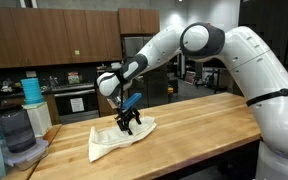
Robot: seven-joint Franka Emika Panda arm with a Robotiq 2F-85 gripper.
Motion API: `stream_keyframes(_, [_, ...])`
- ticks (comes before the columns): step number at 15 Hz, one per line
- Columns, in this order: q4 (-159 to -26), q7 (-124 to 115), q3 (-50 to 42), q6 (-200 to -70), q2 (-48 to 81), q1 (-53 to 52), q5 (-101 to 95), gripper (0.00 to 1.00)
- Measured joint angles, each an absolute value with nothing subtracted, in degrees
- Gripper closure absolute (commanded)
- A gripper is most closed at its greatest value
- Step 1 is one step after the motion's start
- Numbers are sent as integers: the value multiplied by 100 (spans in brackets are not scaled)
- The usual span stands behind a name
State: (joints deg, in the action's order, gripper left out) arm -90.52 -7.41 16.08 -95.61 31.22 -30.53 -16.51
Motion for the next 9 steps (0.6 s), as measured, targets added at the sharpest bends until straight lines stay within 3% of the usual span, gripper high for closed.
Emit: stream_keyframes(9, [-10868,-1314,1573,-10263,1743,-2356,-931,0])
